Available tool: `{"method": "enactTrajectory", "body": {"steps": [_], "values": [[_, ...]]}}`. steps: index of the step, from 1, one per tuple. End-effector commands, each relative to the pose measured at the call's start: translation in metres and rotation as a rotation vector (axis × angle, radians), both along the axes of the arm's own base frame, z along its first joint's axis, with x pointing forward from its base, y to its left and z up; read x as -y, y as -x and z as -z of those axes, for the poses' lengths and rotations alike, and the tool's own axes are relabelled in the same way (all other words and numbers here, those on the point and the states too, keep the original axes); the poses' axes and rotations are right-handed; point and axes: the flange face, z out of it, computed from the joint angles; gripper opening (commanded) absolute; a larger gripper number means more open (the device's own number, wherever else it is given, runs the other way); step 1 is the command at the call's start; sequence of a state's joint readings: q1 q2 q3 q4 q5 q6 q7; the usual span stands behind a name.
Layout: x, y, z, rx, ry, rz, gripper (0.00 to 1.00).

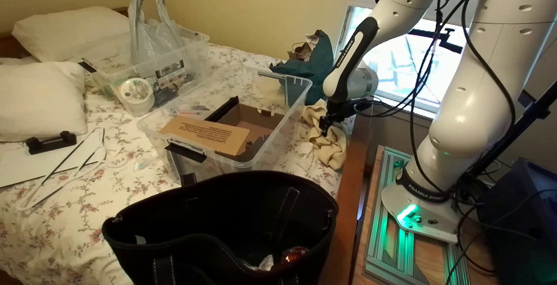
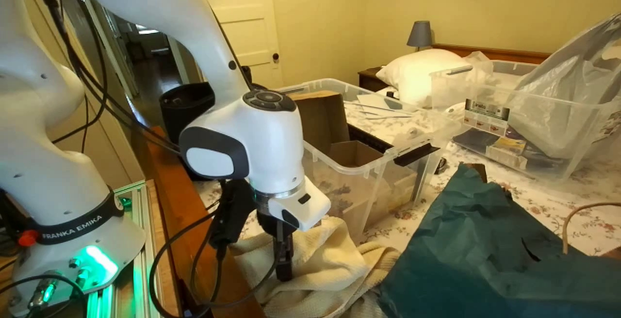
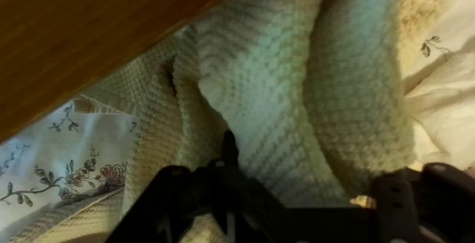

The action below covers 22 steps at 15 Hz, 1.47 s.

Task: Put the towel inside the dish

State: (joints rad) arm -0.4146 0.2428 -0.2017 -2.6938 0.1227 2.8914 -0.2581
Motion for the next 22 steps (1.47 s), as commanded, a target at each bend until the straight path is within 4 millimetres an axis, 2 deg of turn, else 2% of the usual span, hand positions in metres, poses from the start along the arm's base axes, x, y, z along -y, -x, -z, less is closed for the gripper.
{"method": "enactTrajectory", "body": {"steps": [1, 4, 6, 7, 8, 9, 10, 14, 15, 17, 18, 19, 20, 22], "values": [[0.01, -0.007, 0.014, 0.018, -0.013, -0.004, 0.4], [0.022, 0.002, 0.003, 0.042, -0.008, 0.027, 0.2], [0.031, 0.017, -0.009, 0.054, -0.011, 0.061, 0.06], [0.034, 0.024, -0.015, 0.056, -0.011, 0.078, 0.02], [0.033, 0.031, -0.028, 0.075, -0.023, 0.1, 0.01], [0.032, 0.038, -0.046, 0.099, -0.036, 0.126, 0.04], [0.032, 0.041, -0.06, 0.131, -0.043, 0.141, 0.02], [0.026, 0.042, -0.117, 0.292, -0.02, 0.138, 0.04], [0.039, 0.028, -0.144, 0.329, 0.012, 0.122, 0.04], [0.044, 0.021, -0.185, 0.412, 0.095, 0.091, 0.04], [0.028, 0.036, -0.193, 0.453, 0.138, 0.093, 0.04], [0.027, 0.035, -0.214, 0.502, 0.161, 0.082, 0.04], [0.039, 0.024, -0.246, 0.535, 0.192, 0.059, 0.04], [0.026, 0.026, -0.286, 0.607, 0.224, -0.021, 0.04]]}}
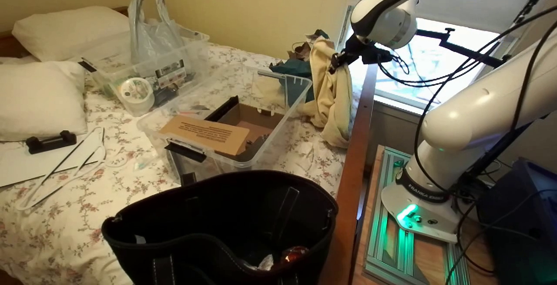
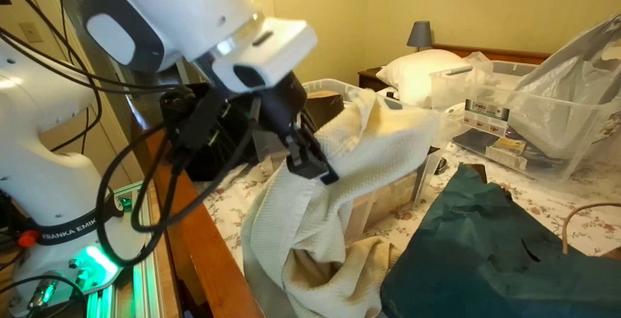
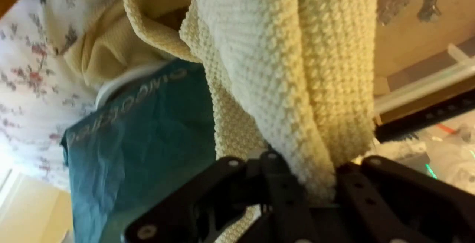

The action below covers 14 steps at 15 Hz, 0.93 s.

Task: Put the towel inside the dish

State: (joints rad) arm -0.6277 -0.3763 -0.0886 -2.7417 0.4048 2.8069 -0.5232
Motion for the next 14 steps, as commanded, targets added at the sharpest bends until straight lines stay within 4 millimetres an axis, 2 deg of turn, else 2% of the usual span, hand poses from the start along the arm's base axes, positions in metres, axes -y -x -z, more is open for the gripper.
{"method": "enactTrajectory", "body": {"steps": [1, 2, 4, 5, 6, 8, 9, 11, 14], "values": [[-0.003, -0.001, -0.02, 0.031, 0.031, -0.025, 0.15], [-0.006, 0.0, -0.038, 0.058, 0.053, -0.045, 0.15], [-0.012, 0.004, -0.055, 0.085, 0.07, -0.062, 0.15], [-0.013, 0.005, -0.057, 0.088, 0.072, -0.064, 0.04], [-0.018, 0.001, -0.061, 0.077, 0.075, -0.088, 0.04], [-0.033, -0.009, -0.098, 0.096, 0.142, -0.15, 0.04], [-0.047, -0.014, -0.125, 0.105, 0.207, -0.193, 0.04], [-0.067, -0.023, -0.158, 0.119, 0.31, -0.265, 0.04], [-0.112, -0.034, -0.214, 0.146, 0.451, -0.382, 0.04]]}}
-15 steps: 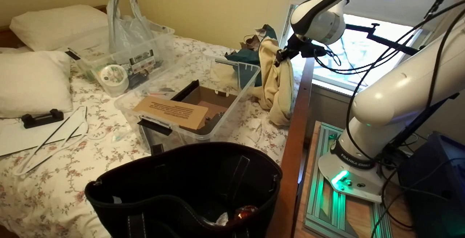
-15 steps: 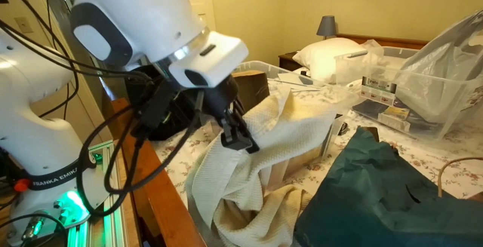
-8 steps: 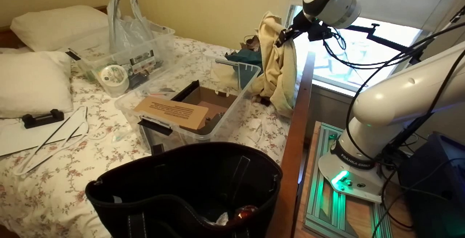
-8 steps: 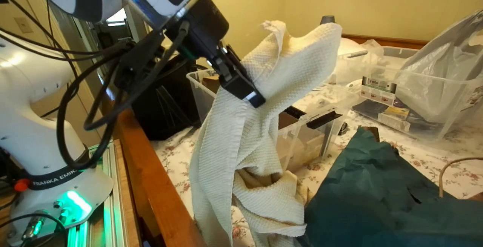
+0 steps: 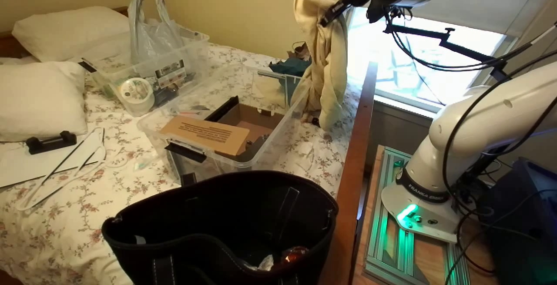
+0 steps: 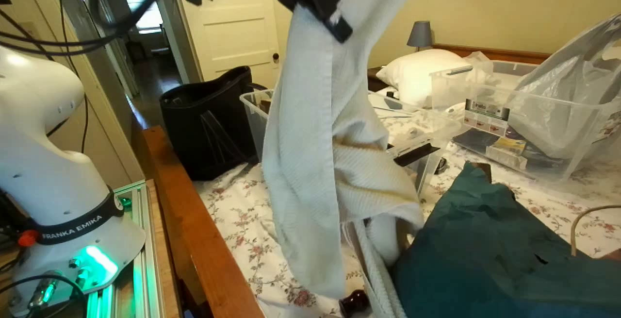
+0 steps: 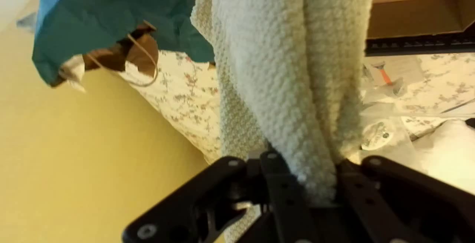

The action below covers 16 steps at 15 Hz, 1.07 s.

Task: Put the towel inside the dish

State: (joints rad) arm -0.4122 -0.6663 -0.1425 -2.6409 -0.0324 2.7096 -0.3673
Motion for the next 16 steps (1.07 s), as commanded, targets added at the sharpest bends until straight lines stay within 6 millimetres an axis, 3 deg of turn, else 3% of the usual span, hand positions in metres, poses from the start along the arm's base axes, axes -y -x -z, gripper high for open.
{"method": "enactTrajectory", "body": {"steps": [1, 4, 7, 8, 10, 14, 15, 16], "values": [[-0.056, -0.004, -0.075, 0.048, 0.161, -0.116, 0.04], [-0.113, -0.029, -0.113, 0.062, 0.26, -0.261, 0.04], [-0.17, -0.066, -0.12, 0.067, 0.286, -0.422, 0.04], [-0.14, -0.044, -0.097, 0.038, 0.263, -0.345, 0.15], [-0.164, -0.06, -0.096, 0.032, 0.262, -0.408, 0.15], [-0.161, -0.067, -0.094, 0.024, 0.256, -0.41, 0.15], [-0.165, -0.068, -0.088, 0.005, 0.245, -0.432, 0.04], [-0.174, -0.078, -0.086, -0.004, 0.238, -0.465, 0.04]]}}
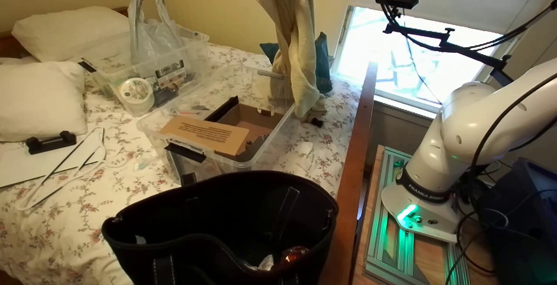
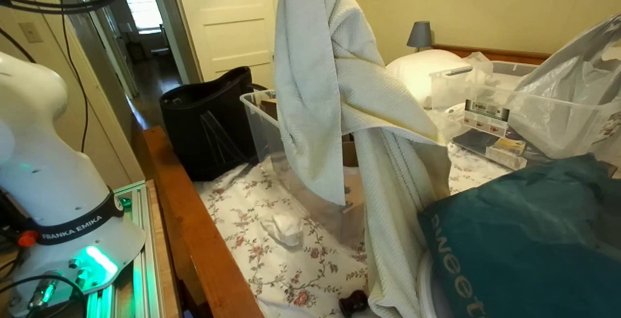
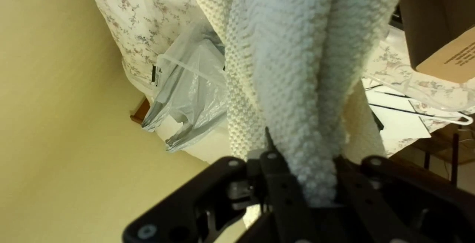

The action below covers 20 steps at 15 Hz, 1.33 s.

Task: Put the towel inside the dish

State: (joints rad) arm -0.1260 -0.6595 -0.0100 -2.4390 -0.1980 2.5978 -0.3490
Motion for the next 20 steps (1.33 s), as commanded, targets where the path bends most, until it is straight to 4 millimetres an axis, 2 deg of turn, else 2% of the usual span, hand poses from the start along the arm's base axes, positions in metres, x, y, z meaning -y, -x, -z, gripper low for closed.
{"method": "enactTrajectory", "body": {"steps": [1, 4, 6, 8, 10, 11, 13, 15, 17, 18, 19, 20], "values": [[-0.031, -0.025, 0.005, -0.035, -0.008, -0.101, 0.04], [-0.089, -0.066, 0.012, -0.068, 0.002, -0.255, 0.04], [-0.122, -0.091, 0.024, -0.086, 0.037, -0.345, 0.04], [-0.149, -0.12, 0.039, -0.1, 0.068, -0.428, 0.04], [-0.167, -0.151, 0.057, -0.104, 0.118, -0.502, 0.04], [-0.133, -0.115, 0.068, -0.165, 0.105, -0.409, 0.15], [-0.144, -0.139, 0.081, -0.168, 0.127, -0.449, 0.15], [-0.148, -0.15, 0.083, -0.168, 0.133, -0.458, 0.15], [-0.148, -0.151, 0.079, -0.161, 0.135, -0.46, 0.15], [-0.147, -0.151, 0.079, -0.16, 0.136, -0.46, 0.04], [-0.148, -0.144, 0.08, -0.167, 0.118, -0.454, 0.04], [-0.154, -0.145, 0.078, -0.168, 0.115, -0.468, 0.04]]}}
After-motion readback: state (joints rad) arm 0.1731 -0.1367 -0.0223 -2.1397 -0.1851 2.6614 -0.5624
